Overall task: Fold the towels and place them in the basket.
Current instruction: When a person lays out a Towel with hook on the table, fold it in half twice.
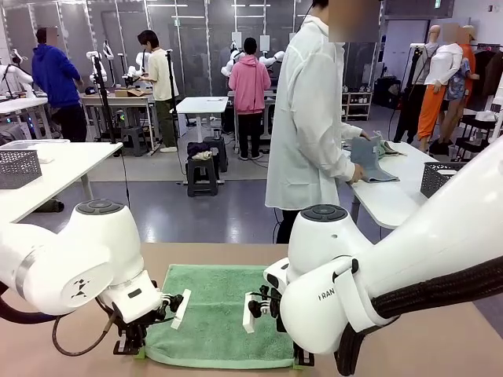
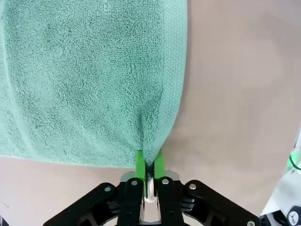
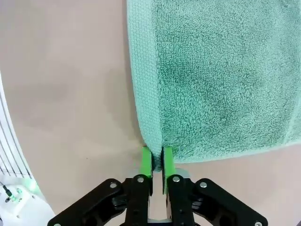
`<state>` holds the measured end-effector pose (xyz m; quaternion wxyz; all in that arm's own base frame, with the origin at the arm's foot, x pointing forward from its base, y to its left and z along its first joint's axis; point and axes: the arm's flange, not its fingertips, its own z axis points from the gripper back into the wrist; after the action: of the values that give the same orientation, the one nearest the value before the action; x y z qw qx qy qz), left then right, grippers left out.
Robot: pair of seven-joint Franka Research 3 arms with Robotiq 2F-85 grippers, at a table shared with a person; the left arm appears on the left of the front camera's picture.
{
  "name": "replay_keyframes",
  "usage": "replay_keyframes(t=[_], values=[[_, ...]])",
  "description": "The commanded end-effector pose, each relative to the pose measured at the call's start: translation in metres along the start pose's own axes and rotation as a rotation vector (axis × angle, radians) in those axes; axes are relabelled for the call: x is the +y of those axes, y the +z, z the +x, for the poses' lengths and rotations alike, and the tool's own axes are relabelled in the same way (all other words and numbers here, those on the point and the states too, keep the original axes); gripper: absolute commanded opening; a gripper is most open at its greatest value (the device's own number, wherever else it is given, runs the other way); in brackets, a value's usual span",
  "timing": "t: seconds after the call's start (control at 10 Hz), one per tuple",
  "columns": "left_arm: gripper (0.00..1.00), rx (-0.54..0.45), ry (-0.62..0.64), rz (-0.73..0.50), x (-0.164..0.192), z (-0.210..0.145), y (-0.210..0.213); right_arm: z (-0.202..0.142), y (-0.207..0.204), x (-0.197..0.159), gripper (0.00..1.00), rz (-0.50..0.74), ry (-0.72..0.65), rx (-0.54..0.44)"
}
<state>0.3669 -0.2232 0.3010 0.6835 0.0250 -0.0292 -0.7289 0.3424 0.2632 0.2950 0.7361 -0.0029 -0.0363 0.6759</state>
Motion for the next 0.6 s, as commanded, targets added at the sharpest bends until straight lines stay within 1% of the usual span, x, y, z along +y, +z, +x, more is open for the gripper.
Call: replay_keyframes(t=[0.0, 0.3, 0.4, 0.5], values=[[0.00, 0.010, -0.021, -0.011, 0.000, 0.001, -0.005, -0.004, -0.008, -0.001, 0.00, 0.007, 0.005, -0.003], [0.00, -0.009, -0.023, -0.009, 0.000, 0.001, -0.002, -0.003, -0.005, 0.001, 0.00, 0.012, 0.026, -0.010], [0.00, -0.059, -0.009, -0.004, -0.001, 0.001, 0.007, -0.001, 0.003, 0.003, 0.00, -0.020, 0.031, -0.024], [0.00, -0.069, -0.007, 0.006, 0.000, 0.000, 0.023, 0.001, 0.020, 0.002, 0.00, -0.020, 0.023, -0.019]])
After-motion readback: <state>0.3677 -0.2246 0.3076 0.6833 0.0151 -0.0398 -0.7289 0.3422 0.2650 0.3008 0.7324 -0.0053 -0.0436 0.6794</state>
